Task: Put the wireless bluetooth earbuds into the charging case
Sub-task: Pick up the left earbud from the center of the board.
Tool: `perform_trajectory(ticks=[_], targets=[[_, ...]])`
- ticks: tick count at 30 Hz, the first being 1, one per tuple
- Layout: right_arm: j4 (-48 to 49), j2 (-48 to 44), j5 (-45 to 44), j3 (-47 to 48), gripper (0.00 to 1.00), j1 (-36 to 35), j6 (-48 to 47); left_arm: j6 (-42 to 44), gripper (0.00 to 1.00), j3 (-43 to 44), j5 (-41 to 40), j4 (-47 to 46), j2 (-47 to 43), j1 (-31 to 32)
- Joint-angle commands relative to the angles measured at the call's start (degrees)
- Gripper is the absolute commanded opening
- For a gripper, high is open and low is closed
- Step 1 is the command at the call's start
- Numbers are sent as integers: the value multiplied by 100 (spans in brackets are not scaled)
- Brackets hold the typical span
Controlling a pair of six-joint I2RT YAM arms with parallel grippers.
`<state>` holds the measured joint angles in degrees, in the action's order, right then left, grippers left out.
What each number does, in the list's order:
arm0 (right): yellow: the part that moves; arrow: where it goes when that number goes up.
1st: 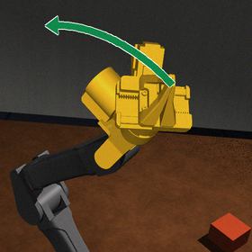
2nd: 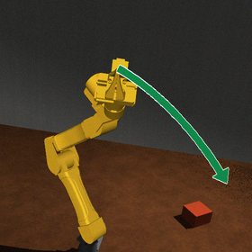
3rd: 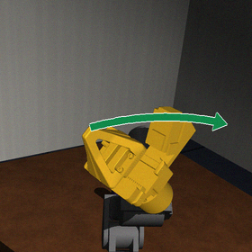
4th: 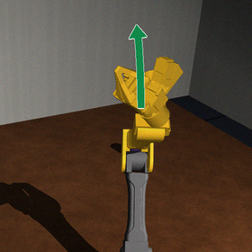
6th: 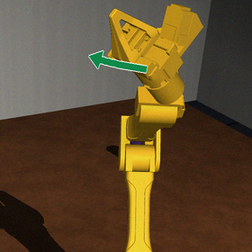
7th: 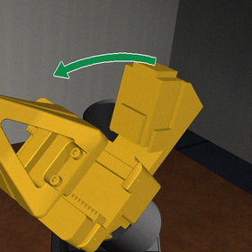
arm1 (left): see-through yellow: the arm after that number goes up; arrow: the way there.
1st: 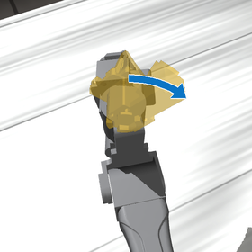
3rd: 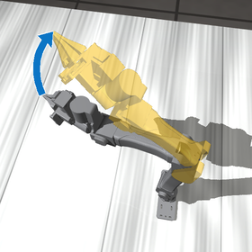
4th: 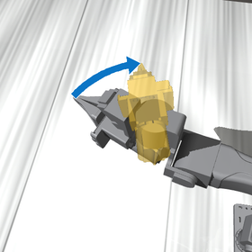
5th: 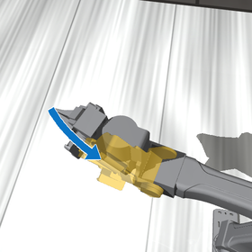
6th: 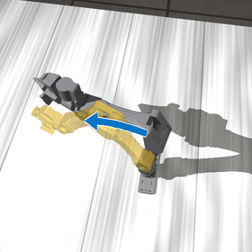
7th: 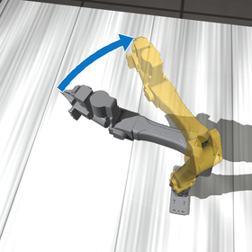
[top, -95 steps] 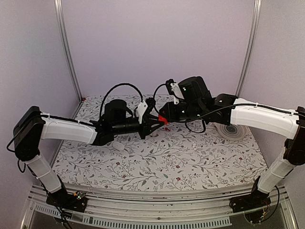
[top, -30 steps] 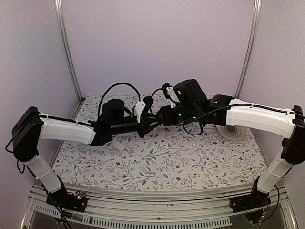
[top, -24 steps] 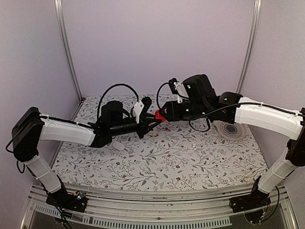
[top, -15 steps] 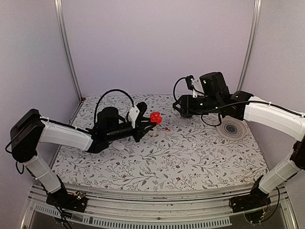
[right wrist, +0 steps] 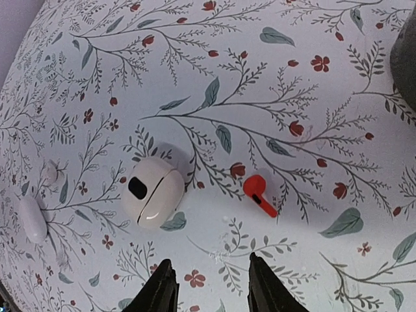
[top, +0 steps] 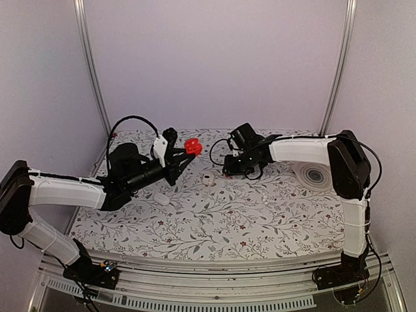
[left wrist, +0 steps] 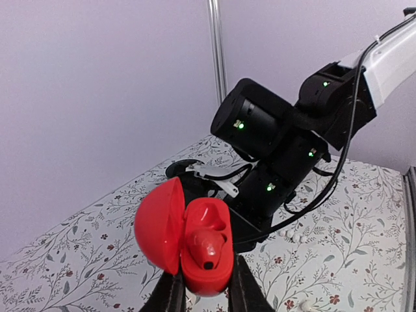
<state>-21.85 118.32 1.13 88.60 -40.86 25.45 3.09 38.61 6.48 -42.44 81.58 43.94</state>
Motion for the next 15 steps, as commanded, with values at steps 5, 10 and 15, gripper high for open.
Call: perform_trajectory(ticks=[5,10,15], targets=[[-245,1077,-375,1186,44,98,-323,-54,0,-118,-28,112,-239,-122],[-364,1494,-222,1558,48,285,-486,-83,0,-86,46,130,-249,-146],[-656,1933,-272,1927,41,292,-781,-124,0,-80,88,130,-228,-149]])
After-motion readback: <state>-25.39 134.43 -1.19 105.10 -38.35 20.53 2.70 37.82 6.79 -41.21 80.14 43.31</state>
